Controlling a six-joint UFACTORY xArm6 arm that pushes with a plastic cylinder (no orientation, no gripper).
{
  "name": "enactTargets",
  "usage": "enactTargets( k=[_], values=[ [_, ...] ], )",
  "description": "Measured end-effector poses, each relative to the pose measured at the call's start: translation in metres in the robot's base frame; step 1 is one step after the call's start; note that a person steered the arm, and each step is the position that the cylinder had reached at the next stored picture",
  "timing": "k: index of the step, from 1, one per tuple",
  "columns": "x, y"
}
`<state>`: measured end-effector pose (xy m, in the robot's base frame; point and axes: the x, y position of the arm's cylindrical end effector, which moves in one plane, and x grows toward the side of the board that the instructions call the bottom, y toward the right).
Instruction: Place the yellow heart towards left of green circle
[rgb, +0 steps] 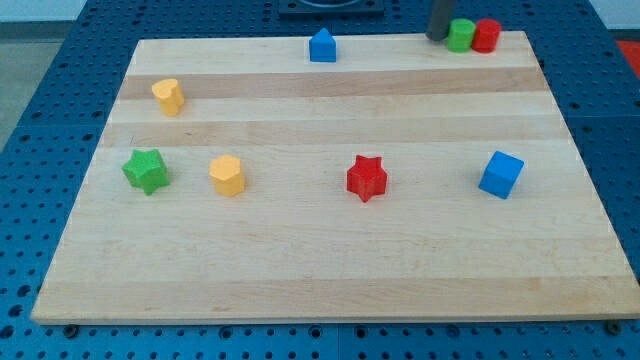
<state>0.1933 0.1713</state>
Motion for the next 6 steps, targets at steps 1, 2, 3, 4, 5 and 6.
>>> enactTargets(
  k=[1,2,3,4,5,6],
  values=[
    [0.001,0.001],
    [0.039,-0.027],
    [0.084,-0.073],
    [0.113,-0.159],
    [0.136,-0.25],
    [0.157,-0.338]
  ],
)
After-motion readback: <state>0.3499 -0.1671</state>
